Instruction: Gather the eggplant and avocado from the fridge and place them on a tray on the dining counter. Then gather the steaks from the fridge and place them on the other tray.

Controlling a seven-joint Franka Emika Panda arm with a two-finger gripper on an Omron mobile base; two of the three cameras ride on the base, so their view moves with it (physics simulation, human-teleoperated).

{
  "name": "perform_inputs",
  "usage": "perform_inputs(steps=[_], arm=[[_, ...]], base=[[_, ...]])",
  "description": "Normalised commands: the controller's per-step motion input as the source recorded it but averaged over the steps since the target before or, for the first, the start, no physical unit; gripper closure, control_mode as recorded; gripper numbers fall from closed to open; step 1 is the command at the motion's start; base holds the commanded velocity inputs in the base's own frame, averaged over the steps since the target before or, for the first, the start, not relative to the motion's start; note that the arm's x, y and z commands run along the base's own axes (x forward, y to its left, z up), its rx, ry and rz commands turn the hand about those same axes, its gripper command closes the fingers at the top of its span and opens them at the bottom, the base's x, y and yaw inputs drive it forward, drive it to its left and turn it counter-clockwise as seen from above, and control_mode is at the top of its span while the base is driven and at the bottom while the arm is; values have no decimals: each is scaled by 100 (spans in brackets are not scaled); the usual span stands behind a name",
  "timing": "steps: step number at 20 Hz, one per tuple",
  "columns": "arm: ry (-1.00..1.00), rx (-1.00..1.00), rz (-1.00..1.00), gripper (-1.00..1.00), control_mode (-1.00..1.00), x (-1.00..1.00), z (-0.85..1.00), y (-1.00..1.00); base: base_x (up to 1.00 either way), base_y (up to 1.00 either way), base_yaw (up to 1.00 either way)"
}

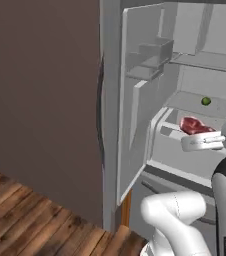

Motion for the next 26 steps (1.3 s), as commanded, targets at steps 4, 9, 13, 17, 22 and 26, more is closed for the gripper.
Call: perform_inputs(steps=[4,9,13,17,22,26], arm=[[0,0,0,100,100,0,0,0],[0,0,0,100,100,0,0,0],[0,0,0,100,100,0,0,0],[0,0,0,100,100,0,0,0],[0,0,0,100,100,0,0,0],[0,0,0,100,100,0,0,0]], base=[[-84,-50,40],[-83,25,55],[-13,62,74],[6,27,84],[79,8,50],[100,22,24]])
